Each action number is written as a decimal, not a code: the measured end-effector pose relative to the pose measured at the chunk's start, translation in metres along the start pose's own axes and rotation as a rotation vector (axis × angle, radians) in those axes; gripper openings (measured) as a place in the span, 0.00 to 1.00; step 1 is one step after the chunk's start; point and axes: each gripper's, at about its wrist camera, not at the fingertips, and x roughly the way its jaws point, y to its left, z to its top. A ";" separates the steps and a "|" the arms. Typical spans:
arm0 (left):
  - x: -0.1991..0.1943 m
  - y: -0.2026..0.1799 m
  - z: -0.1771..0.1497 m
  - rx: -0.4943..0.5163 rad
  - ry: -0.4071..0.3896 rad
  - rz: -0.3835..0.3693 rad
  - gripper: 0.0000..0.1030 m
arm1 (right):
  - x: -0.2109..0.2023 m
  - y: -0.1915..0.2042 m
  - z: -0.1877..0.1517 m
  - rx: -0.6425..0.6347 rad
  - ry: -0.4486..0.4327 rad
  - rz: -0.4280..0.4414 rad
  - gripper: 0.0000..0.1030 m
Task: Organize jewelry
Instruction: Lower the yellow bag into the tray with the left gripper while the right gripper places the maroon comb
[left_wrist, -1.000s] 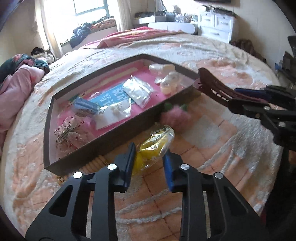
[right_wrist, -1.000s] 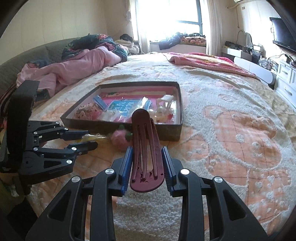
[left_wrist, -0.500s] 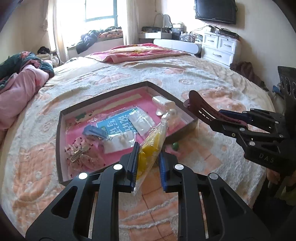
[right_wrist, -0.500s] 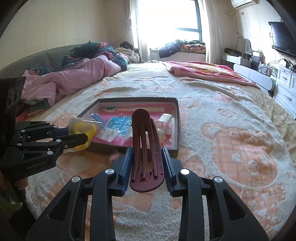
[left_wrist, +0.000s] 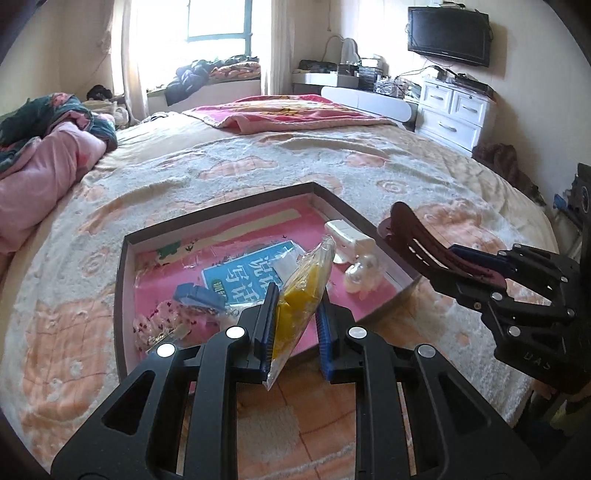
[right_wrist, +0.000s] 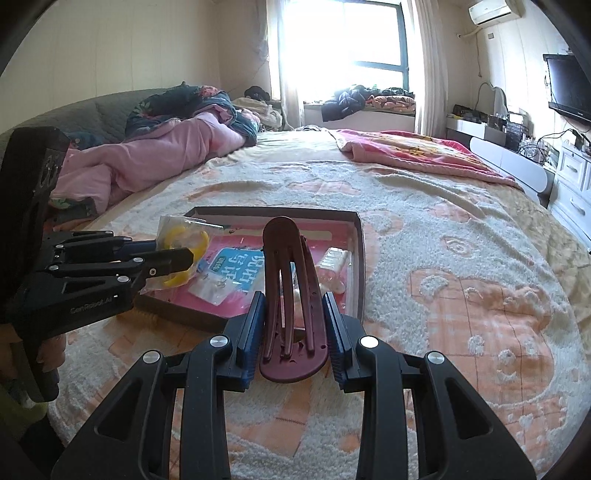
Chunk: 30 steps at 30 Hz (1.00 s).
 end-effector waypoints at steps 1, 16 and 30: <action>0.002 0.001 0.000 -0.005 0.002 0.004 0.13 | 0.001 -0.001 0.001 -0.001 -0.001 -0.002 0.29; 0.031 0.038 0.006 -0.066 0.022 0.053 0.13 | 0.034 -0.002 0.028 -0.036 -0.003 -0.005 0.29; 0.043 0.085 0.009 -0.173 0.015 0.106 0.13 | 0.090 0.024 0.033 -0.113 0.070 0.026 0.29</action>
